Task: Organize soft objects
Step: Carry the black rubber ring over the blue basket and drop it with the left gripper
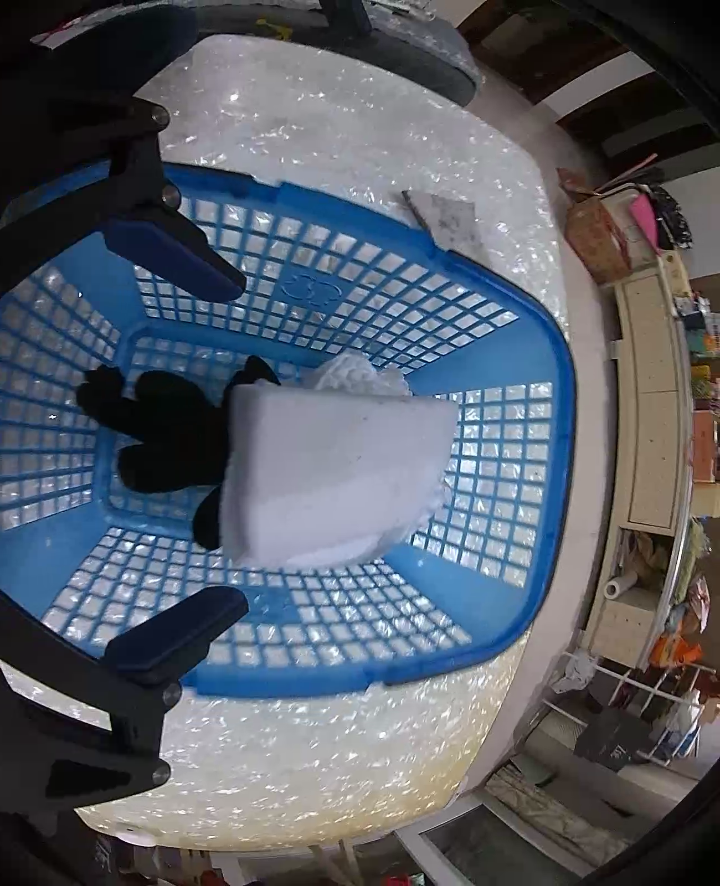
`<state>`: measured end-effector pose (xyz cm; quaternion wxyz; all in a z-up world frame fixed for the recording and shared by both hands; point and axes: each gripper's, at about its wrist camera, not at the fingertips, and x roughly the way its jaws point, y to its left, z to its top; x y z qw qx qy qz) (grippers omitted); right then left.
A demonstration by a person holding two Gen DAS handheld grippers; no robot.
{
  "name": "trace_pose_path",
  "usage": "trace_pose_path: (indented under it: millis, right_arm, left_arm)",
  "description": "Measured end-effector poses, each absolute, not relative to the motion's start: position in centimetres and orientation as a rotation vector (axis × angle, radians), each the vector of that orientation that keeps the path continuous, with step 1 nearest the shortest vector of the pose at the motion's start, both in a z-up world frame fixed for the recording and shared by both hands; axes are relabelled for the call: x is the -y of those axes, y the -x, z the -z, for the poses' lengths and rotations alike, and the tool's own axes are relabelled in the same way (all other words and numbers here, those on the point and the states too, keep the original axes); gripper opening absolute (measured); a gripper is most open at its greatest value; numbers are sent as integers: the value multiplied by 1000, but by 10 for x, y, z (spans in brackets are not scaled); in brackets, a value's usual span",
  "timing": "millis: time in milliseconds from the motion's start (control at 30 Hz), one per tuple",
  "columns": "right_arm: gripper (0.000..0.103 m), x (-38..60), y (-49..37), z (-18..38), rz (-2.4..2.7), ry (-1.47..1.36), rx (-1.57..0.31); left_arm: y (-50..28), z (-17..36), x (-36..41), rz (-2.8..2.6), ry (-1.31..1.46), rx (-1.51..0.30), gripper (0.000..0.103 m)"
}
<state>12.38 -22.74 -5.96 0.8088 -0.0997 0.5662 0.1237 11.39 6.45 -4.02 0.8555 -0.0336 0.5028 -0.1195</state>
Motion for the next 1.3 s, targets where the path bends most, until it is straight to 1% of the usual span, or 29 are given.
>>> trace_pose_path:
  millis: [400,867,1300]
  right_arm:
    - [103,259,-90,31,-233,148,-1111]
    - [103,304,-87,38,-220,78,-1080]
    - [103,320,-95,50,-228,33,-1084]
  left_arm:
    - [-108,16,3,332,7,-1036,3]
    - [-133,13,84,406,-85,-1054,3]
    - [-181,20,141,463,-177,-1065,3]
